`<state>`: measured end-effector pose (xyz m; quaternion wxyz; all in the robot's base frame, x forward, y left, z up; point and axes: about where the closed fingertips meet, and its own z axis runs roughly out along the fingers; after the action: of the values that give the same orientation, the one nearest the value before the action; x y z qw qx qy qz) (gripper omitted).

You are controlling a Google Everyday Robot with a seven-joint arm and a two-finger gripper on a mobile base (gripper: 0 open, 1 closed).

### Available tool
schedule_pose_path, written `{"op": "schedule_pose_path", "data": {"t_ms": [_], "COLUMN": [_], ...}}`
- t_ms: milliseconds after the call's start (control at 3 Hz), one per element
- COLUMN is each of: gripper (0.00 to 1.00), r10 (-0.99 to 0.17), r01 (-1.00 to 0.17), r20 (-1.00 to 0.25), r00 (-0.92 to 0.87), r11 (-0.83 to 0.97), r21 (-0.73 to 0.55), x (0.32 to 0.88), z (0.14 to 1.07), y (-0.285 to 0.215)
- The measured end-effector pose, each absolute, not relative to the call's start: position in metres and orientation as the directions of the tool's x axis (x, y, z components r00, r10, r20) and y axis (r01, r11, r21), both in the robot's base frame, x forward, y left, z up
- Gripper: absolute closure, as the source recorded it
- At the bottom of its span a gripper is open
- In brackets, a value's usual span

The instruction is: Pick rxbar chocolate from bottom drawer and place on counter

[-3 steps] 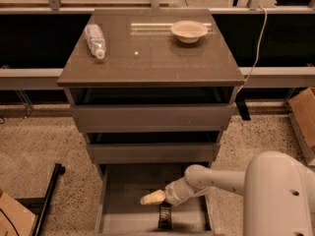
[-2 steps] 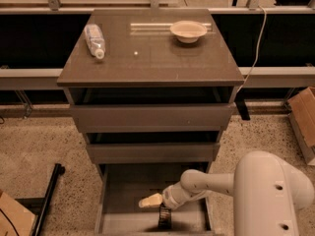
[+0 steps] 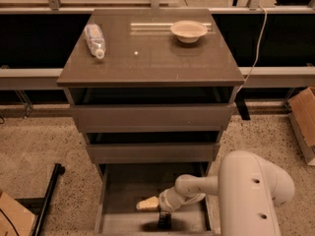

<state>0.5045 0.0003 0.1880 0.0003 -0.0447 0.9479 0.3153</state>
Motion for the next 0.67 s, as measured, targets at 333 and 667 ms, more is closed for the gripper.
{"op": "schedule_pose_path", "data": {"t_ms": [333,667], "gripper": [0.0,0.0], "r10": [-0.061,-0.035], "r01": [-0.05,-0.018], "r20": [-0.001,0.019], "r00": [-0.998,-0.999], "r11": [0.811,0.826], "r21": [0.583,0.564], "x": [0.504,0.504], "z": [0.166,0.149], "y": [0.001,-0.006]}}
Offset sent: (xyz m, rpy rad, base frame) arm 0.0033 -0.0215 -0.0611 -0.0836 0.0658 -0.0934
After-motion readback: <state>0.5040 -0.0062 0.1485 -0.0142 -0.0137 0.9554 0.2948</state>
